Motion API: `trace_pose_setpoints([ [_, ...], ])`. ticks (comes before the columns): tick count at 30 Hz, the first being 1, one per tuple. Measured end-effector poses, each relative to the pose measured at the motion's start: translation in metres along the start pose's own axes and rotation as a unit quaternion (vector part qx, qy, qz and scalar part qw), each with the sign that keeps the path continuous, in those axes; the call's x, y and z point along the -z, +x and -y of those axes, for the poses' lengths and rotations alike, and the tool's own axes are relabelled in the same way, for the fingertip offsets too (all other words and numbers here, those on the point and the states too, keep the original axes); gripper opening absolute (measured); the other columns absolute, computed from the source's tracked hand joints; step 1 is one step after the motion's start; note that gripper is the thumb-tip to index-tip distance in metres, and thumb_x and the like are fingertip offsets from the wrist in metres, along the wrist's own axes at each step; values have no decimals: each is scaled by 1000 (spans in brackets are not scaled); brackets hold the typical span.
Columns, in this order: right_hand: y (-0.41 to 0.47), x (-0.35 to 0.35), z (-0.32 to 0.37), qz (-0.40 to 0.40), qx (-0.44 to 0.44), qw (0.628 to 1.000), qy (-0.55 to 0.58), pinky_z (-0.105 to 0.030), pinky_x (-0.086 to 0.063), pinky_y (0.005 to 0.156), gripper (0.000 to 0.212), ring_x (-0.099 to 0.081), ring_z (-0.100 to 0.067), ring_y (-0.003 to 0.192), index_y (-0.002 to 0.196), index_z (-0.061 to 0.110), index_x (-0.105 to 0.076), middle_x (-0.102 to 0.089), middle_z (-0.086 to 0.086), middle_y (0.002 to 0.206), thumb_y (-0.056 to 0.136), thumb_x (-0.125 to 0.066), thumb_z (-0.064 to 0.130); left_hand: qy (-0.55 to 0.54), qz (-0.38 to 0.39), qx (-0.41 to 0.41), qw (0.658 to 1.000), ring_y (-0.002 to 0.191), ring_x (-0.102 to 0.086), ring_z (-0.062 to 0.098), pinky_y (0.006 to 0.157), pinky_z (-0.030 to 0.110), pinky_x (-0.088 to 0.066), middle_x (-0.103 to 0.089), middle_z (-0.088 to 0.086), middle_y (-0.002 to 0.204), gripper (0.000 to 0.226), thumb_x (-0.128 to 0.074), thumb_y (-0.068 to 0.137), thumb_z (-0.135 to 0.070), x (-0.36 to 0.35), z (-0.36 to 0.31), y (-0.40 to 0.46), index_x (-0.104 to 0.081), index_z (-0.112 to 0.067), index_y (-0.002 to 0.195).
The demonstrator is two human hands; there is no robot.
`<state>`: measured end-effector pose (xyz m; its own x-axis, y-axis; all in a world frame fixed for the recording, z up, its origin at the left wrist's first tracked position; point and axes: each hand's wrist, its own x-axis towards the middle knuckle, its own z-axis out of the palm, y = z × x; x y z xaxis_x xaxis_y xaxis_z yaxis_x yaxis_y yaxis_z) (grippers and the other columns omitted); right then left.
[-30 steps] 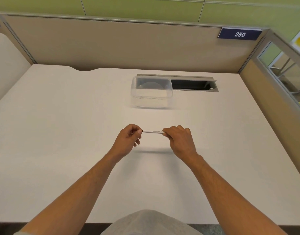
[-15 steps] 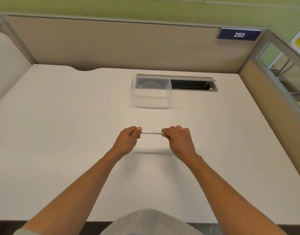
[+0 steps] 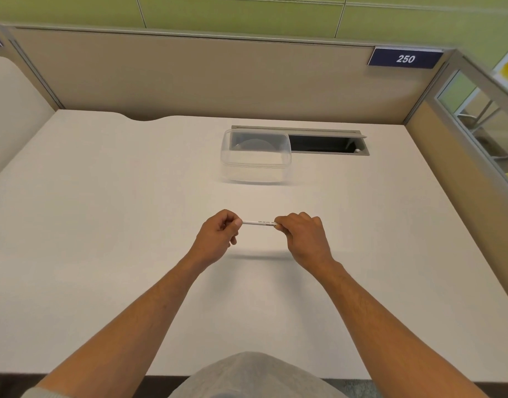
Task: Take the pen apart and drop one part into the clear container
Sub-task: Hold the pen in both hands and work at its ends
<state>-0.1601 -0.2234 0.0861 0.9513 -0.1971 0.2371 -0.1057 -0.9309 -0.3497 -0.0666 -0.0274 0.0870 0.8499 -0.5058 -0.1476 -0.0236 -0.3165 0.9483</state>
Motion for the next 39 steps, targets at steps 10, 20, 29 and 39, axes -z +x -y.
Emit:
trace_pose_setpoints([
  [10, 0, 0, 0, -18, 9, 1000, 3, -34, -26, 63, 11, -42, -23, 65, 92, 21, -65, -62, 2, 72, 94, -54, 18, -17, 8, 45, 999, 55, -36, 20, 56, 27, -33, -40, -7, 52, 41, -48, 99, -33, -2, -4, 4, -46, -13, 63],
  [20, -2, -2, -1, 3, -2, 1000, 3, -35, -27, 64, 14, -45, -23, 69, 95, 20, -65, -64, 2, 77, 96, -51, 20, -7, 19, 26, 999, 56, -54, 14, 57, 28, -43, -58, 0, 67, 25, -48, 99, -27, -3, 3, 4, -60, -10, 85],
  [29, 1, -3, 3, -4, 4, 1000, -2, -33, -24, 64, 13, -38, -20, 66, 93, 21, -64, -62, 2, 74, 96, -51, 21, 66, -42, 13, 997, 52, -44, 16, 55, 27, -36, -47, 2, 57, 39, -46, 100, -35, -4, 2, 4, -51, -12, 69],
  [39, 0, -4, 2, -14, 3, 1000, 3, -33, -24, 63, 12, -40, -21, 66, 93, 21, -65, -63, 2, 75, 95, -53, 20, -20, -25, 40, 999, 54, -52, 15, 59, 30, -43, -56, -1, 61, 46, -47, 98, -45, -2, 2, 3, -61, -9, 73],
])
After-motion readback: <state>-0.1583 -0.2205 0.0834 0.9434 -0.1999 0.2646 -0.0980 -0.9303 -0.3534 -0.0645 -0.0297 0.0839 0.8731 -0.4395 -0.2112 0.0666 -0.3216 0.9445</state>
